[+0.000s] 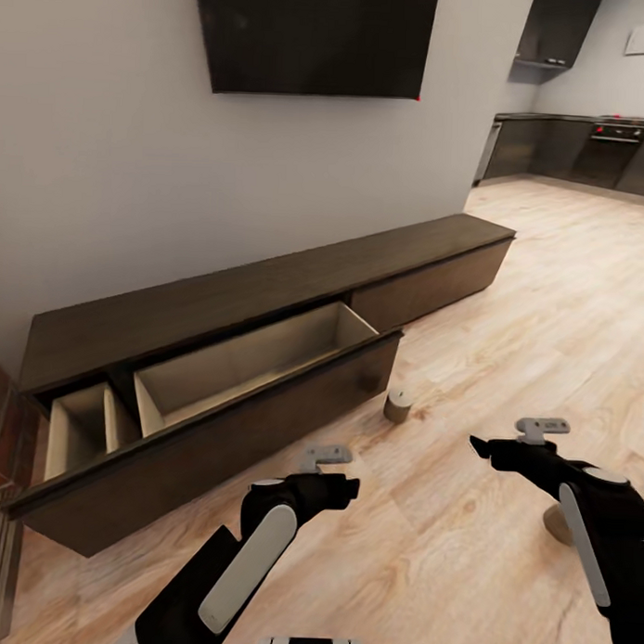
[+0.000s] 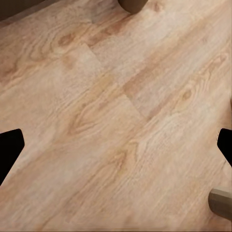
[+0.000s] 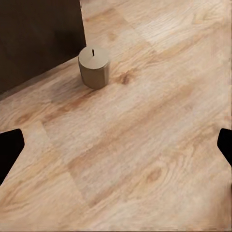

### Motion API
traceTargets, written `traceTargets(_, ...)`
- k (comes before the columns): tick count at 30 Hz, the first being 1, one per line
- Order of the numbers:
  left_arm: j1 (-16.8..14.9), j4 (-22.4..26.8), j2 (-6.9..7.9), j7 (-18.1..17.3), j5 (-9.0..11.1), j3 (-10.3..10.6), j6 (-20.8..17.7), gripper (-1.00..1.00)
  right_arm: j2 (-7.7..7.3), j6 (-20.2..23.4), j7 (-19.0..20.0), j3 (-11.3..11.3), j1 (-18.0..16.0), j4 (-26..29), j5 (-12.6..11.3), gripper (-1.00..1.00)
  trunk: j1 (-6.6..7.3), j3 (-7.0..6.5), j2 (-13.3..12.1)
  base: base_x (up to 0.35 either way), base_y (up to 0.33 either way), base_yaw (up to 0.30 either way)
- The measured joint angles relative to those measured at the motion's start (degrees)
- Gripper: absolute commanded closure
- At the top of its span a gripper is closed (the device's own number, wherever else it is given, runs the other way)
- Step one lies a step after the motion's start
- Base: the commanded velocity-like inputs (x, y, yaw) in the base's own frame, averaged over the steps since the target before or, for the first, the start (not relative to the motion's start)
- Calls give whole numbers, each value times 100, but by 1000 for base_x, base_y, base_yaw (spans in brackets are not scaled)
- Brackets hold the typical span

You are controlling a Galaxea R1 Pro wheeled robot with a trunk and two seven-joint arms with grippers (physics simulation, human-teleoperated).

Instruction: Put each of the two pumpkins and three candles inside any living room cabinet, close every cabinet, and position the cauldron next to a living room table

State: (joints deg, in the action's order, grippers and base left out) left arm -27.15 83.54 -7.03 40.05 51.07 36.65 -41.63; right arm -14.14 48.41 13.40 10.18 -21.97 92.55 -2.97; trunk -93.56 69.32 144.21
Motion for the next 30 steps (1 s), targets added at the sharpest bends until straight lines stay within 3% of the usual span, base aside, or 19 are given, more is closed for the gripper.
traceTargets(6,-8,-100,-28,6,-7,0,11,-100,40,19,-62,-84,12,0,536,-100,0,0,0,0,0,-299)
traceTargets(20,12,-110,33,23,-12,-79,22,-100,126,36,-83,-170,140,-45,750,-100,0,0,0,0,0,-299)
traceTargets(25,35,-55,54,21,-16,-84,23,-100,191,28,-107,-173,247,-111,961,-100,0,0,0,0,0,-299)
traceTargets(26,46,-50,70,28,-19,-98,22,-100,223,9,-107,-174,281,-282,1095,-100,0,0,0,0,0,-299)
traceTargets(30,49,-52,93,52,-21,-135,22,-100,238,-1,-112,-178,290,-440,1158,-100,0,1,0,-89,0,-299)
